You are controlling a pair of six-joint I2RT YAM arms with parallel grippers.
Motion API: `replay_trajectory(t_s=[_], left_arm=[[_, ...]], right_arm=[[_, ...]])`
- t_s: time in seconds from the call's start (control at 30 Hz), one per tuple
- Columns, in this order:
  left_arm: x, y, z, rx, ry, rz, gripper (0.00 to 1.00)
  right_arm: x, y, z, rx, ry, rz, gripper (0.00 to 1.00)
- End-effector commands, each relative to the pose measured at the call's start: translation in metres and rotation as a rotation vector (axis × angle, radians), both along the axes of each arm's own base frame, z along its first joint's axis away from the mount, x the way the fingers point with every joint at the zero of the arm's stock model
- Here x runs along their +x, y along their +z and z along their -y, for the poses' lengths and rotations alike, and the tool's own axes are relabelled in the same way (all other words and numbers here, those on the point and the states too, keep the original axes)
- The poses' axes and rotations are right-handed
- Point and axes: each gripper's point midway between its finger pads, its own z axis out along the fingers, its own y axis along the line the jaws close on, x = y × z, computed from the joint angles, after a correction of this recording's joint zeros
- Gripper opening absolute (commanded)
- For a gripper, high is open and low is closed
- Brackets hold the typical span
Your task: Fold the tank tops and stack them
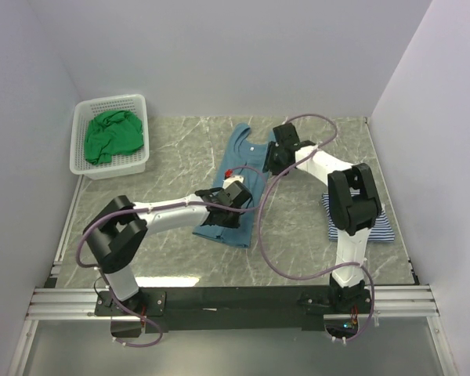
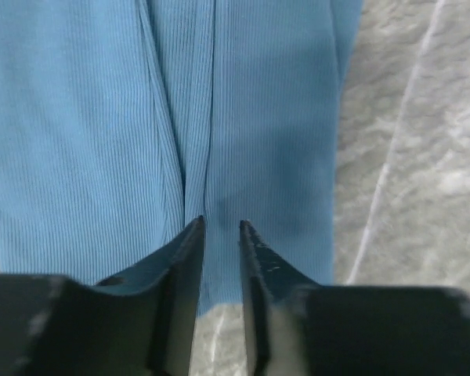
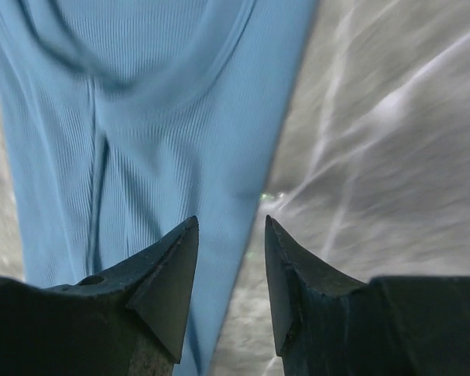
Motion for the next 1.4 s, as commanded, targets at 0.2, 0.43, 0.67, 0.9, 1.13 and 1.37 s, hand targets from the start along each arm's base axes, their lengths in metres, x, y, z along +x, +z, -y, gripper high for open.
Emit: replay_trajectory(t_s=[0.2,0.43,0.67,0.9,1.13,1.37], left_arm=[[0.012,-0.02,-0.005,0.085,0.008,0.015,0.22],[0.009,-0.033,-0.014,0.117,0.033,0.003,0.07],[0.004,-0.038,-0.02,0.105,0.059,-0.002,0.01],[0.003,-0.034,-0.023,0.057,0.08,-0.006,0.01],[0.001,-0.031,-0.022,0.002,0.08,-0.02,0.01],[-0.002,-0.029,-0.023,-0.024,0.082,-0.027,0.0]], right_arm=[[-0.021,-0.014,-0.041,0.067,0.071,-0.004,0.46],[-0.028,-0.029,-0.033,0.028,0.062,-0.04,0.4],[-0.035,-0.033,-0.023,0.002,0.035,-0.046,0.37],[-0.034,-0.041,-0.013,-0.031,0.029,-0.075,0.37],[-0.038,-0.048,0.004,-0.091,-0.006,-0.086,0.36],[-0.037,-0.052,0.019,-0.139,-0.03,-0.104,0.31]])
